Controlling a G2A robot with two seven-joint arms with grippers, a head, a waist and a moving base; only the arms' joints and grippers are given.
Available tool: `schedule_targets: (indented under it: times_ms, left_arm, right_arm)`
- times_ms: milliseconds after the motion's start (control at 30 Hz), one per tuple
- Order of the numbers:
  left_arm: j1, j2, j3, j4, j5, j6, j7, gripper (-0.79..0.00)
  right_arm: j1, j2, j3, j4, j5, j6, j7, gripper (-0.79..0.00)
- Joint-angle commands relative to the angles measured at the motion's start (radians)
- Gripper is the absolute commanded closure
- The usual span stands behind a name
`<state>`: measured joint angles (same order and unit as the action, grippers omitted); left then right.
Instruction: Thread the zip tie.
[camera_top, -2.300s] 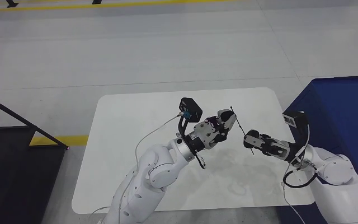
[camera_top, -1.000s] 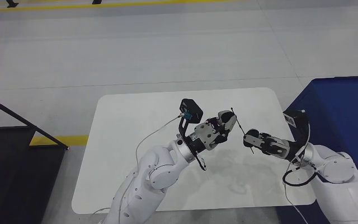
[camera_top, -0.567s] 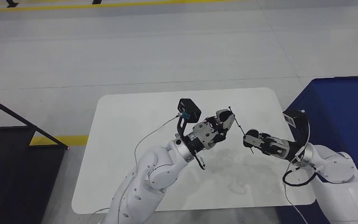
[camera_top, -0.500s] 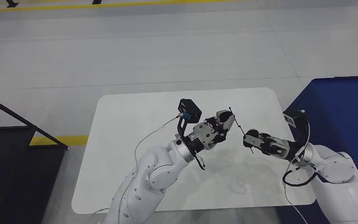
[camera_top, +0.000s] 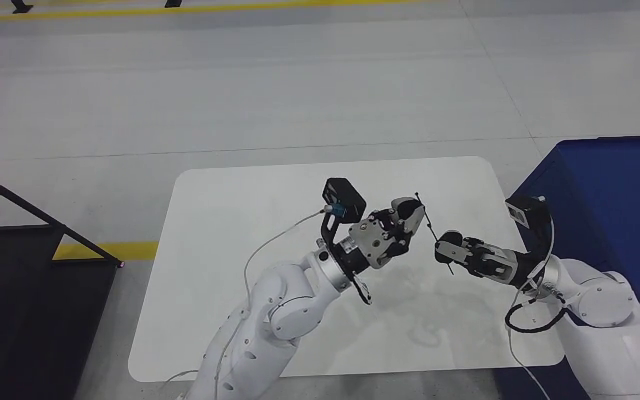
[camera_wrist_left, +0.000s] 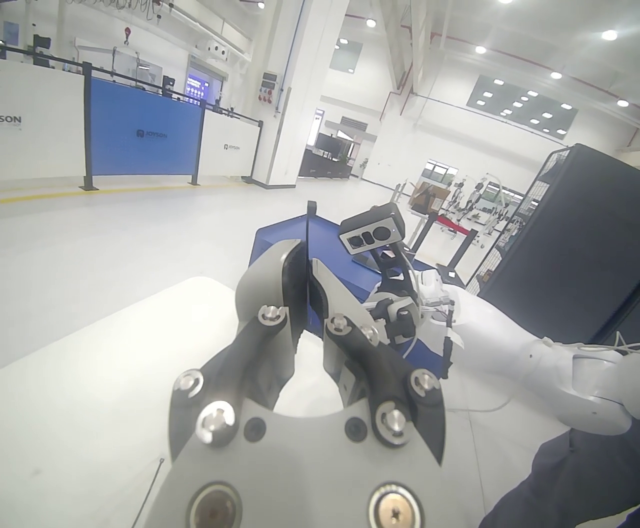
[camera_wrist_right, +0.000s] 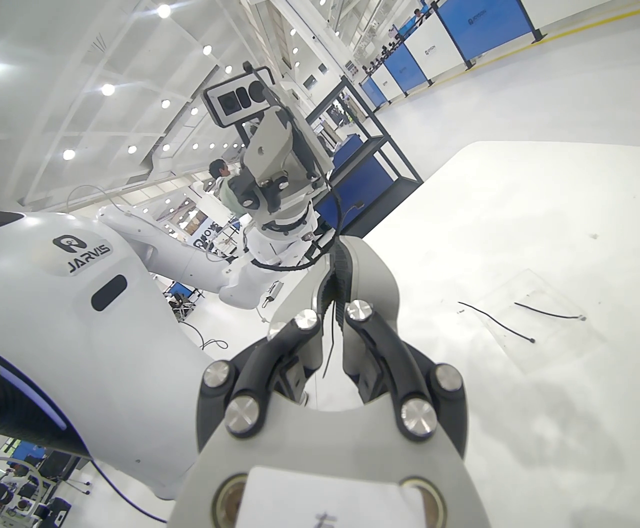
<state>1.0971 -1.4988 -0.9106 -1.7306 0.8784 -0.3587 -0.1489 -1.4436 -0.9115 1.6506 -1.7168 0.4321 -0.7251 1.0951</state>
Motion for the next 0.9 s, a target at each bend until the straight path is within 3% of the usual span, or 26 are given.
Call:
schedule_targets:
  times_ms: [0,867]
  left_arm:
    - [-0.002,-0.001,0.003,0.005,0.007,0.003,0.002,0.000]
    - [-0.013,-0.001,0.000,0.025,0.009,0.003,-0.003,0.000]
  right_arm:
    - [0.000,0.000,0.000,0.000,0.000,0.000,0.000,0.000]
    - [0.000,0.000,0.000,0.000,0.000,0.000,0.000,0.000]
